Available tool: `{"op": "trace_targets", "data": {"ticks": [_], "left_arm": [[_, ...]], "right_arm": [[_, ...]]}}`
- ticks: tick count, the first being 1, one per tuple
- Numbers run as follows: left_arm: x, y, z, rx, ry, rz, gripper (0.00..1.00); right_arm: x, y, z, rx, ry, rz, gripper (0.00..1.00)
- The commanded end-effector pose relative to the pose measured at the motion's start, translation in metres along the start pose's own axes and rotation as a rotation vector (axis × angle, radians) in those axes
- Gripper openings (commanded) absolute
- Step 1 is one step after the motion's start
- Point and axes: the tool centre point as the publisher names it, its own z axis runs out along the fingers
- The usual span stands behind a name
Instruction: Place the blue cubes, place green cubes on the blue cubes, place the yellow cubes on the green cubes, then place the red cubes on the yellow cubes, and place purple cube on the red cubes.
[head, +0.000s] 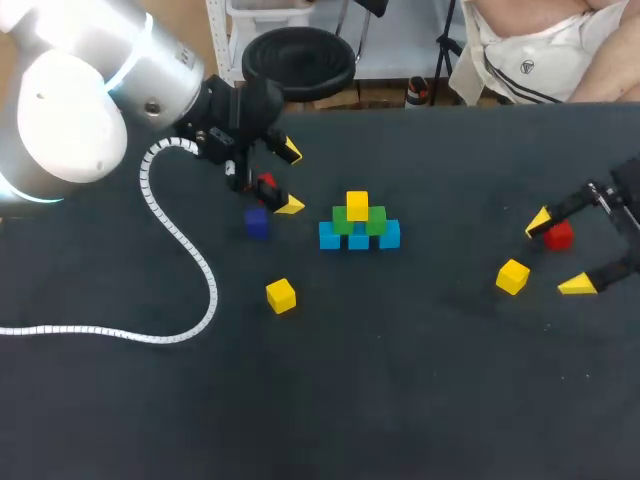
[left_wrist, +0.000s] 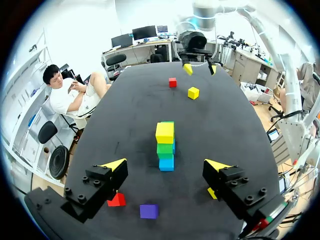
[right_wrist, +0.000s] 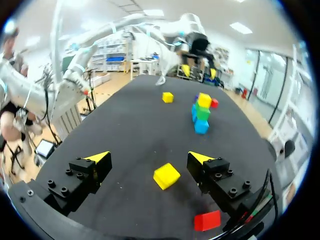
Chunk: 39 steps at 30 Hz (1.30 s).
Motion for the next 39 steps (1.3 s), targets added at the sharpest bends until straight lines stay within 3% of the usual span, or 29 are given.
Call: {"op": "trace_targets", "data": {"ticks": [1, 9, 24, 34, 35, 36, 37, 38, 39], "left_arm": [[0.001, 0.000, 0.000, 0.000, -0.002, 0.002, 1.00], [0.001, 0.000, 0.000, 0.000, -0.002, 0.002, 1.00], [0.001, 0.000, 0.000, 0.000, -0.002, 0.002, 1.00], [0.001, 0.000, 0.000, 0.000, -0.002, 0.002, 1.00], [0.001, 0.000, 0.000, 0.000, -0.002, 0.002, 1.00], [0.001, 0.000, 0.000, 0.000, -0.002, 0.002, 1.00], [0.001, 0.000, 0.000, 0.000, -0.002, 0.002, 1.00], [0.001, 0.000, 0.000, 0.000, -0.002, 0.002, 1.00], [0.001, 0.000, 0.000, 0.000, -0.002, 0.002, 1.00]], "right_arm": [[0.004, -0.005, 0.015, 0.024, 0.025, 0.088, 1.00], [0.007, 0.008, 0.034, -0.085, 0.066, 0.021, 1.00], [0.026, -0.006, 0.024, -0.173, 0.032, -0.131, 1.00], [0.026, -0.013, 0.043, -0.210, 0.022, -0.150, 1.00], [0.028, -0.012, 0.044, -0.211, 0.019, -0.148, 0.98], [0.029, -0.012, 0.046, -0.212, 0.018, -0.144, 0.88], [0.029, -0.012, 0.046, -0.212, 0.018, -0.141, 0.62], [0.030, -0.011, 0.047, -0.213, 0.019, -0.140, 0.46], [0.030, -0.011, 0.047, -0.211, 0.018, -0.138, 0.45]]}}
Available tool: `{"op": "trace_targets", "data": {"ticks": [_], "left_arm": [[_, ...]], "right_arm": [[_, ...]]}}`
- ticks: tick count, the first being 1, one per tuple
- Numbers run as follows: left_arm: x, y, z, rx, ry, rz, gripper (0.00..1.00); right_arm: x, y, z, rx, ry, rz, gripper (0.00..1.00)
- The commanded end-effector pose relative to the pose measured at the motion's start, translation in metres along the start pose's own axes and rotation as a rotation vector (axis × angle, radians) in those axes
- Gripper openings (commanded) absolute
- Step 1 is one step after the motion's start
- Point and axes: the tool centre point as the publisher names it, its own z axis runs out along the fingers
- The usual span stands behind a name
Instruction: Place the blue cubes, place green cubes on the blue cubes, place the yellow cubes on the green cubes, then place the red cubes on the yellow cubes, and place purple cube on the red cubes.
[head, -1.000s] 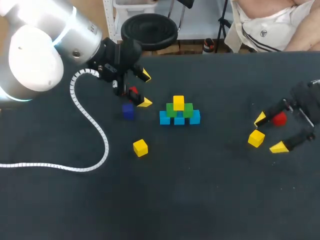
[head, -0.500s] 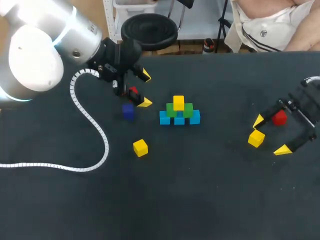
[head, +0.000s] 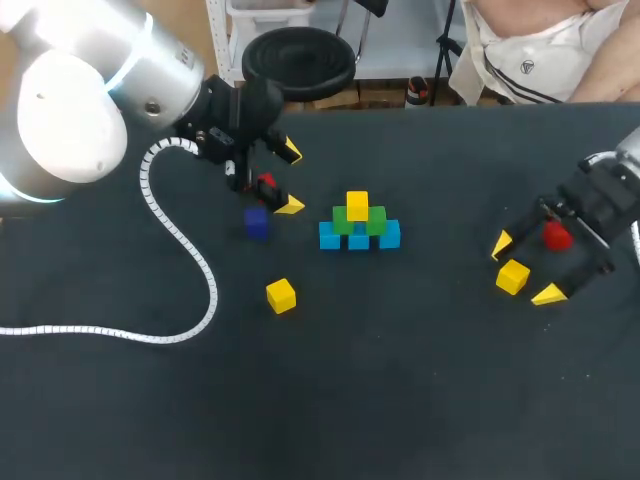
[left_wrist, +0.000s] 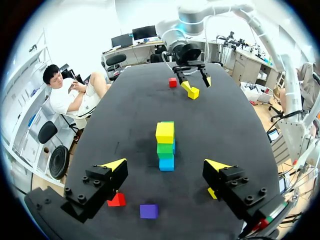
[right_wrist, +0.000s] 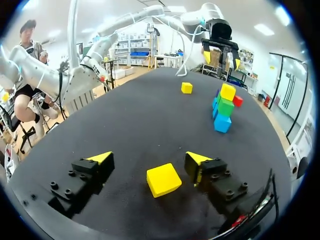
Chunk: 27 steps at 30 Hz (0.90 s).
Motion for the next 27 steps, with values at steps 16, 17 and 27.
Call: {"op": "trace_targets", "data": {"ticks": [16, 17, 27], "left_arm": [[0.001, 0.000, 0.000, 0.000, -0.002, 0.002, 1.00], [0.001, 0.000, 0.000, 0.000, -0.002, 0.002, 1.00], [0.001, 0.000, 0.000, 0.000, -0.002, 0.002, 1.00]], "right_arm": [[-0.015, -0.010, 0.008, 0.095, 0.051, 0.078, 0.00], [-0.017, -0.013, 0.009, 0.119, 0.051, 0.105, 0.00], [-0.034, -0.058, 0.029, 0.249, 0.142, 0.265, 0.00]]}}
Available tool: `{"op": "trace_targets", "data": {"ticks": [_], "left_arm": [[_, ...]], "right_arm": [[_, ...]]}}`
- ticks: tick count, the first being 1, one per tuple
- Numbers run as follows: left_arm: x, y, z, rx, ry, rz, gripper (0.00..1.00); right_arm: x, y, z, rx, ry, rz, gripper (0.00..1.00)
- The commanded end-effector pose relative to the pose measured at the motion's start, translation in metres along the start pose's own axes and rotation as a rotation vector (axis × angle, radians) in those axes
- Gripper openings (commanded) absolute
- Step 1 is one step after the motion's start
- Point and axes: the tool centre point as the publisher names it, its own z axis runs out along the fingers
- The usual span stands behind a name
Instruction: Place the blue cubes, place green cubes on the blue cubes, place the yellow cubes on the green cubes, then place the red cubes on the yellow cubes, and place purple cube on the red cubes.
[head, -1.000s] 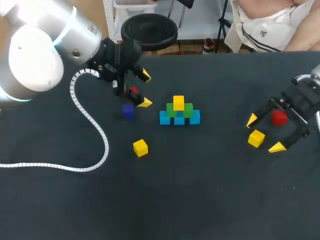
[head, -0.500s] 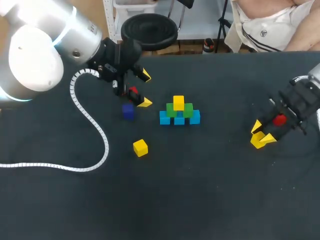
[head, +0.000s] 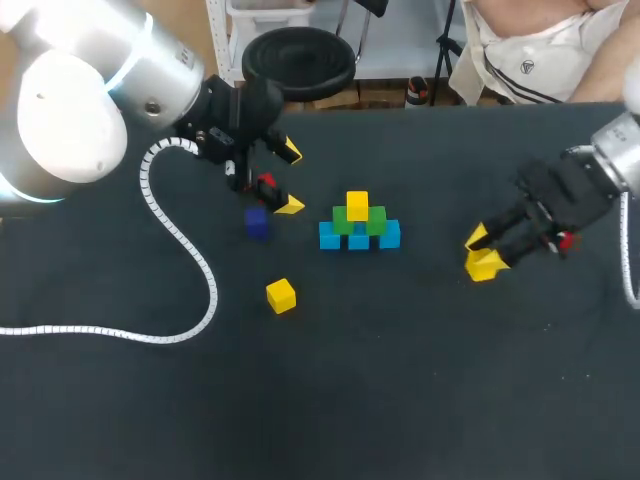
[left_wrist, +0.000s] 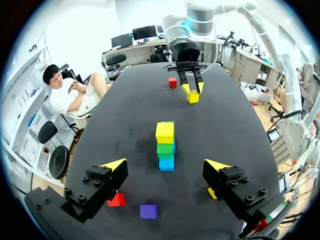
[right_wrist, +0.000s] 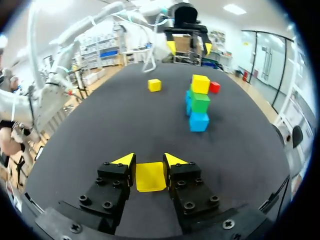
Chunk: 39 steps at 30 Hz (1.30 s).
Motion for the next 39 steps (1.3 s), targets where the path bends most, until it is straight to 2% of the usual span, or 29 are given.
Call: {"op": "trace_targets", "data": {"ticks": [1, 5, 10, 11, 12, 13, 14, 22, 29, 39], "left_arm": [[0.001, 0.000, 0.000, 0.000, -0.002, 0.002, 1.00], [0.001, 0.000, 0.000, 0.000, -0.002, 0.002, 1.00], [0.001, 0.000, 0.000, 0.000, -0.002, 0.002, 1.00], [0.001, 0.000, 0.000, 0.000, -0.002, 0.002, 1.00], [0.001, 0.000, 0.000, 0.000, -0.002, 0.002, 1.00], [0.001, 0.000, 0.000, 0.000, -0.002, 0.002, 1.00], [0.001, 0.000, 0.000, 0.000, -0.002, 0.002, 1.00], [0.001, 0.000, 0.000, 0.000, -0.002, 0.002, 1.00], [0.001, 0.000, 0.000, 0.000, -0.002, 0.002, 1.00], [0.001, 0.000, 0.000, 0.000, -0.002, 0.002, 1.00]], "right_arm": [[-0.006, -0.007, 0.011, 0.058, 0.063, 0.029, 0.00], [-0.001, -0.016, 0.020, 0.068, 0.045, 0.074, 0.00], [0.003, -0.015, 0.024, 0.081, 0.002, 0.093, 0.00], [0.003, -0.014, 0.023, 0.090, -0.012, 0.089, 0.15], [0.002, -0.013, 0.021, 0.096, -0.021, 0.087, 0.45], [0.002, -0.012, 0.020, 0.100, -0.021, 0.086, 0.83], [0.002, -0.011, 0.018, 0.111, -0.025, 0.087, 1.00], [0.009, -0.011, 0.001, 0.145, -0.089, 0.047, 1.00], [0.015, -0.022, 0.002, 0.054, -0.152, -0.010, 1.00], [0.015, -0.032, 0.016, -0.003, -0.176, -0.038, 1.00]]}}
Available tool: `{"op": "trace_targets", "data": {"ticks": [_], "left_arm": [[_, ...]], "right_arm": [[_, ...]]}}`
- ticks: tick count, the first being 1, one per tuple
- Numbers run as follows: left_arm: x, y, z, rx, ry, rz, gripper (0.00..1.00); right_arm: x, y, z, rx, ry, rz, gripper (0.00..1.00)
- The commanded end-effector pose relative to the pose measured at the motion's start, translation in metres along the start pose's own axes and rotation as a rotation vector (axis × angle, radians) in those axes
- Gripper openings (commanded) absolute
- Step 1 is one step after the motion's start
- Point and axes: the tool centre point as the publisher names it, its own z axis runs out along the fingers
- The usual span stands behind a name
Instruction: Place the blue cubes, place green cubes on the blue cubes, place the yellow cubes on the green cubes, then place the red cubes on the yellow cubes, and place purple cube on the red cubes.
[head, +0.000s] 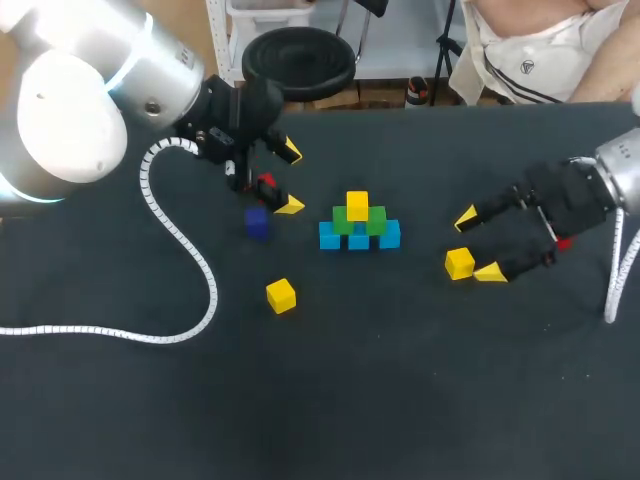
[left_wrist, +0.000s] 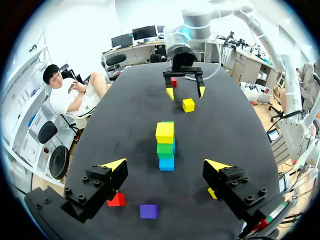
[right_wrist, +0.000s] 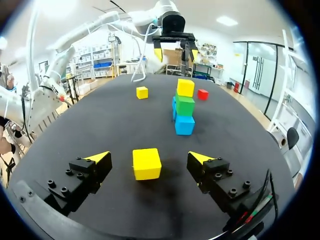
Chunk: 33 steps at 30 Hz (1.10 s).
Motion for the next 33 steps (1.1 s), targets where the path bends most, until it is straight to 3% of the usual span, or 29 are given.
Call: {"op": "trace_targets", "data": {"ticks": [1, 2, 3, 4, 5, 7, 9, 10, 20, 24, 28, 33], "left_arm": [[0.001, 0.000, 0.000, 0.000, -0.002, 0.002, 1.00], [0.001, 0.000, 0.000, 0.000, -0.002, 0.002, 1.00], [0.001, 0.000, 0.000, 0.000, -0.002, 0.002, 1.00], [0.001, 0.000, 0.000, 0.000, -0.002, 0.002, 1.00], [0.001, 0.000, 0.000, 0.000, -0.002, 0.002, 1.00], [0.001, 0.000, 0.000, 0.000, -0.002, 0.002, 1.00], [0.001, 0.000, 0.000, 0.000, -0.002, 0.002, 1.00], [0.001, 0.000, 0.000, 0.000, -0.002, 0.002, 1.00], [0.001, 0.000, 0.000, 0.000, -0.002, 0.002, 1.00], [0.001, 0.000, 0.000, 0.000, -0.002, 0.002, 1.00], [0.001, 0.000, 0.000, 0.000, -0.002, 0.002, 1.00], [0.001, 0.000, 0.000, 0.000, -0.002, 0.002, 1.00]], "right_arm": [[0.004, -0.009, 0.008, -0.051, -0.024, -0.011, 1.00], [0.004, -0.008, 0.008, -0.053, -0.020, -0.012, 1.00], [0.004, -0.008, 0.009, -0.053, -0.020, -0.011, 0.82], [0.005, -0.006, 0.009, -0.054, -0.021, -0.011, 0.76], [0.005, -0.005, 0.009, -0.053, -0.022, -0.011, 0.49], [0.006, -0.003, 0.008, -0.055, -0.021, -0.009, 0.37], [0.007, -0.001, 0.008, -0.056, -0.020, -0.008, 0.07], [0.006, 0.001, 0.007, -0.051, -0.020, -0.011, 0.00], [-0.013, 0.002, 0.003, 0.008, -0.026, -0.034, 0.00], [-0.018, 0.006, 0.004, 0.044, 0.025, -0.007, 0.00], [-0.020, 0.013, 0.019, 0.146, 0.092, 0.116, 0.00], [-0.025, 0.022, 0.038, 0.250, 0.047, 0.158, 0.00]]}}
